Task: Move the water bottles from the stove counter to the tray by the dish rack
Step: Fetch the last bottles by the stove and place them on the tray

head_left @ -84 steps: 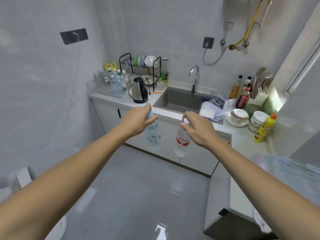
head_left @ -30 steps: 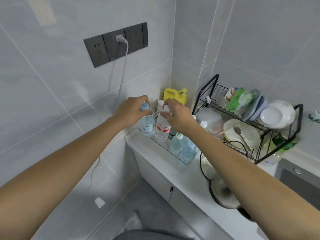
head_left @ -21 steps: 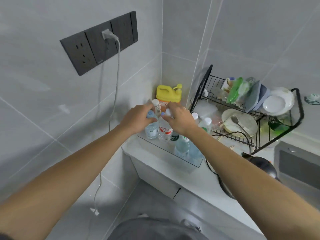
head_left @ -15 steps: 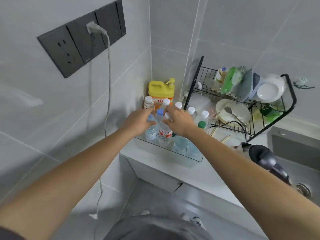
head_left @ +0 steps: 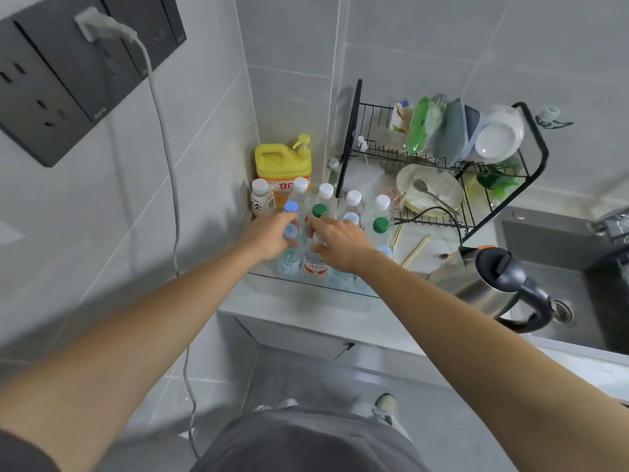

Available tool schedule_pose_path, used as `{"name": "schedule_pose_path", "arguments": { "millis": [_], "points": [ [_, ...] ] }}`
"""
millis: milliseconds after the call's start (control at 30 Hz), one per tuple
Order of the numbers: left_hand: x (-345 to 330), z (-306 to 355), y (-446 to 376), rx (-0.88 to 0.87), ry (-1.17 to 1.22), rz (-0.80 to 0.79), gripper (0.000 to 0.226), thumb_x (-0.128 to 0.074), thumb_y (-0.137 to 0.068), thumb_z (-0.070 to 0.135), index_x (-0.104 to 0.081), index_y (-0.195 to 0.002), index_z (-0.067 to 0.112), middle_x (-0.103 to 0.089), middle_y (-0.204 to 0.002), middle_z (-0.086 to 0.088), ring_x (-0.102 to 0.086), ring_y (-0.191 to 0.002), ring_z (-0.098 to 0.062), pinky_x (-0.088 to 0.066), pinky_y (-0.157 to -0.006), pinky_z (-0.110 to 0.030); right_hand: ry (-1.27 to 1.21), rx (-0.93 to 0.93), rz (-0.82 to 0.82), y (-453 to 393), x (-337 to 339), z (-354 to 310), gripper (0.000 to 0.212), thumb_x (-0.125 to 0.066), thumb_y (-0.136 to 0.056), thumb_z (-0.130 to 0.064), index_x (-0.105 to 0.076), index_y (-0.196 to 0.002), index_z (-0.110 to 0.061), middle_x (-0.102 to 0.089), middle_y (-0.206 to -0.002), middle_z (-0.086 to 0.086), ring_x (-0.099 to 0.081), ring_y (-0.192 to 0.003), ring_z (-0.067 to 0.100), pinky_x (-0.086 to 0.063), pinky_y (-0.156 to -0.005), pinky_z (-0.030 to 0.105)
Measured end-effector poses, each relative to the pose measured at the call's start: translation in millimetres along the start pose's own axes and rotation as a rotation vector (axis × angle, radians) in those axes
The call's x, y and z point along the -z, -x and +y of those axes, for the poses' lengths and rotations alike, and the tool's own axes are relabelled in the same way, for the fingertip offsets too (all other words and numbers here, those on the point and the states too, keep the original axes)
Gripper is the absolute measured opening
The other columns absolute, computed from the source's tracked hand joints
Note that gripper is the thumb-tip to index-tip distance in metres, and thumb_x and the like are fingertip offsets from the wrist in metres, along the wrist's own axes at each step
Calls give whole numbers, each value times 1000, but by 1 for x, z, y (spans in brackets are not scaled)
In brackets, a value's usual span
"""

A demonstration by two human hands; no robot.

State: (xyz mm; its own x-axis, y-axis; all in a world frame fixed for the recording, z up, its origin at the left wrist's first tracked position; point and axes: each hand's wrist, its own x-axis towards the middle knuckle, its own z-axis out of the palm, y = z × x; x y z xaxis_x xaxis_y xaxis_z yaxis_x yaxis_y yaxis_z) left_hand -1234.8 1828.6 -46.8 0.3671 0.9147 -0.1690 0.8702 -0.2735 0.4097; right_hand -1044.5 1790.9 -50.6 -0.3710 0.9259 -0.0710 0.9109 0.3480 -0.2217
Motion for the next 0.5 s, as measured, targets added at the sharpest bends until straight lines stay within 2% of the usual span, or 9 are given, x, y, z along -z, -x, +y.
{"name": "schedule_pose_path", "arguments": {
  "millis": [133, 267, 333, 400, 500],
  "points": [
    [3, -4, -4, -43, -30, -26, 40, -79, -85, 40, -59, -113, 21, -62, -111, -6, -60, -99, -29, -41, -75, -32, 10, 11, 4, -3, -2, -1, 32, -67, -97, -32, -52, -119, -15, -59, -117, 9, -64, -101, 38, -38, -70, 39],
    [1, -8, -4, -83, -88, -39, 39, -77, -85, 47, -49, -102, 24, -54, -96, 0, -56, -87, -26, -40, -70, -33, 15, 19, -4, -3, -1, -3, 33, -69, -95, -31, -52, -119, -15, -59, -114, 8, -64, -100, 37, -45, -70, 42],
    [1, -9, -5, -88, -95, -41, 40, -76, -85, 48, -46, -99, 25, -55, -97, -1, -53, -85, -24, -40, -70, -33, 13, 9, -12, -3, 0, -5, 33, -70, -95, -31, -52, -118, -15, -59, -115, 7, -63, -101, 36, -48, -72, 43],
    [2, -7, -5, -84, -107, -65, 42, -76, -84, 49, -50, -103, 23, -59, -101, -4, -55, -88, -26, -47, -73, -37, 3, 8, -18, -3, 2, -6, 35, -71, -94, -31, -53, -118, -14, -59, -114, 7, -63, -101, 35, -49, -73, 43],
    [7, -6, -5, -105, -151, -108, 41, -78, -84, 40, -53, -109, 19, -63, -103, -8, -60, -91, -31, -51, -76, -41, 0, 26, -33, -2, 6, -3, 35, -73, -92, -30, -55, -118, -14, -59, -112, 6, -62, -98, 33, -40, -69, 39]
  ]
}}
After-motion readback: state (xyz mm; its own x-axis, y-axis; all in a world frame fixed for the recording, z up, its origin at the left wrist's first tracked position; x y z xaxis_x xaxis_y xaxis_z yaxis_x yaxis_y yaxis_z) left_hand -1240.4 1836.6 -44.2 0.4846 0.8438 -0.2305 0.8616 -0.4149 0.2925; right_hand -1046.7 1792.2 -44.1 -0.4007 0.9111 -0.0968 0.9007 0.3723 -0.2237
